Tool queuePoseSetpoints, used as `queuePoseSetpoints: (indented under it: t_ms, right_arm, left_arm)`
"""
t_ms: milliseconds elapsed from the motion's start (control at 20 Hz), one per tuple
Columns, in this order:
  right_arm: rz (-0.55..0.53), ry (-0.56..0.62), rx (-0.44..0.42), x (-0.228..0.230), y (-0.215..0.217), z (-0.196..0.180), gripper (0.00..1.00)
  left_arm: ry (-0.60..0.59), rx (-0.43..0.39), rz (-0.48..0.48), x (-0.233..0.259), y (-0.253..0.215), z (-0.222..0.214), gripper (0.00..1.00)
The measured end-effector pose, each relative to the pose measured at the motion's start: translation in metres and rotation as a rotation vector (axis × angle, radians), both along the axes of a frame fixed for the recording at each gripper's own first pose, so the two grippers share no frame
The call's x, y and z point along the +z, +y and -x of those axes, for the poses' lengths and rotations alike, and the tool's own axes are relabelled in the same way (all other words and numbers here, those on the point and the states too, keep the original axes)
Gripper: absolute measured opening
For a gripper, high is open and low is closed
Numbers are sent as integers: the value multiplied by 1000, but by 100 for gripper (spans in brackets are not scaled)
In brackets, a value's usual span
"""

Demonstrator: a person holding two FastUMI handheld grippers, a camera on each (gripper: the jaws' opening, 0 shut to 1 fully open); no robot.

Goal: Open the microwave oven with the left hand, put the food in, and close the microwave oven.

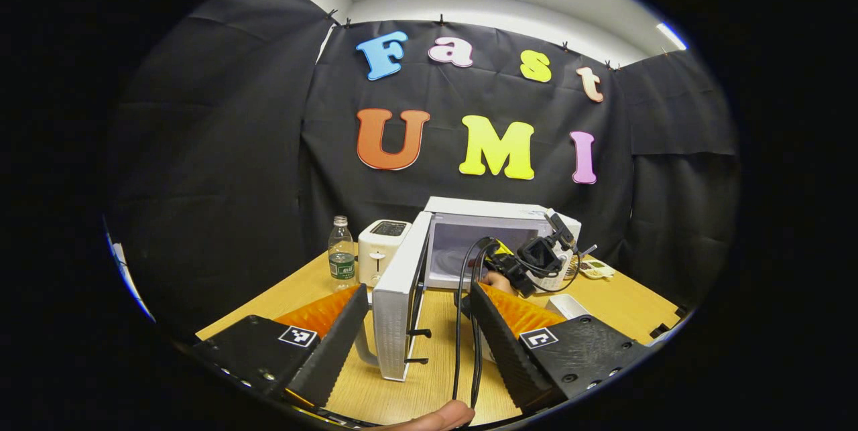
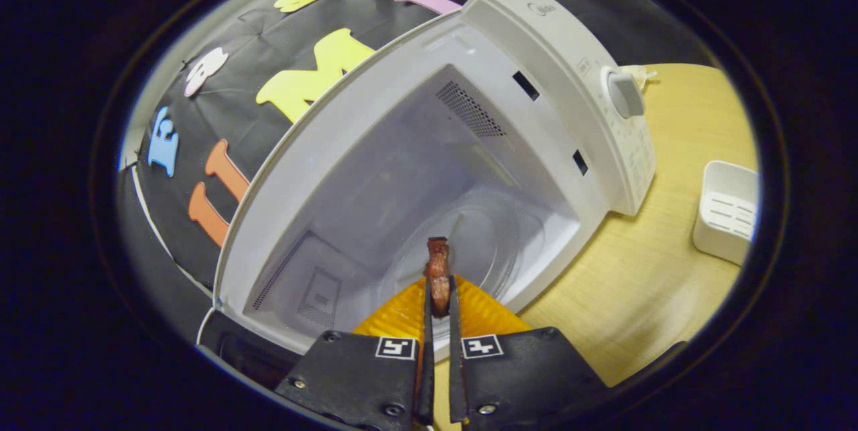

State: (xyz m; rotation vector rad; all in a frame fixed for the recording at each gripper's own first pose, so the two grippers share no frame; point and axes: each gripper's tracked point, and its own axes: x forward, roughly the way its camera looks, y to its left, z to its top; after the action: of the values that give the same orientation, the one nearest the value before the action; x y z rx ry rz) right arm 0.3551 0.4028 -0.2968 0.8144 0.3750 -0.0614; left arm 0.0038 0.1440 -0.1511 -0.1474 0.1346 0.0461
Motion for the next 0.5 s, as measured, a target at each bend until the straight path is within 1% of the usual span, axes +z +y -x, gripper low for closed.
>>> queuePoseSetpoints:
  t_ms: [100,200,250,300,350,400,450,500]
  right_arm:
    - [7,1,-16,-7,3,-12,12]
    - [9,18,-12,-21,7,-21,15]
    - [29,26,-7,-28,7,-25,10]
    - [47,17,1,-30,7,-25,20]
    - [78,12,-2,-32,6,-28,18]
    - [99,8,-7,-31,3,-28,25]
    - [117,8,-5,-28,3,-27,29]
    - [138,4,-5,-26,2,-26,26]
  left_arm:
    - [-10,-13,-4,-2,-3,-5,94]
    - [-6,-24,-9,-4,-8,-8,94]
    - [-6,-31,-12,-4,-9,-9,94]
    - [-4,-40,-16,-5,-13,-11,94]
    - [-1,-35,-24,-6,-13,-12,94]
    - [-3,-27,-39,-5,-11,-12,94]
    - [4,-21,-48,-7,-10,-13,94]
    - [3,-15,-54,-7,-10,-13,94]
